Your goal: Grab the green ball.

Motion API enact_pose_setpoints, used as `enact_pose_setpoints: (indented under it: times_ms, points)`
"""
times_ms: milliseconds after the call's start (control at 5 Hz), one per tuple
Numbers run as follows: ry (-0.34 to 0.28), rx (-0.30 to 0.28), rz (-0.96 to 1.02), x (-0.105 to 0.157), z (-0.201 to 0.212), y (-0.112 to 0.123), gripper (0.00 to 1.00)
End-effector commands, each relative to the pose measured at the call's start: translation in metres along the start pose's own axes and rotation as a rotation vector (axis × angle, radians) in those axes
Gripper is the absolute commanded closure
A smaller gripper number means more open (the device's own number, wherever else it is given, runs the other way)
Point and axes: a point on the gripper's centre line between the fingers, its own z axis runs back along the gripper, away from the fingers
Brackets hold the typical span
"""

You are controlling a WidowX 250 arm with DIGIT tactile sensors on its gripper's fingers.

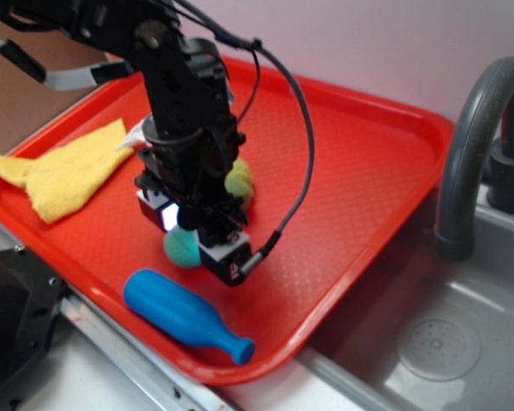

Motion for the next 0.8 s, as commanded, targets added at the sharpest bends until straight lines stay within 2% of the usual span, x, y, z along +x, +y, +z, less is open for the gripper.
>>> enact_pose_setpoints:
  times_ms: [0, 200, 600]
  points:
    - [0.034, 0.050, 0.011, 0.004, -0.019, -0.003, 0.00]
    - [0.017, 0.041, -0.001, 0.002, -0.015, -0.005, 1.00]
    - [-0.010, -0.014, 0.028, 0.001, 0.001, 0.003, 1.00]
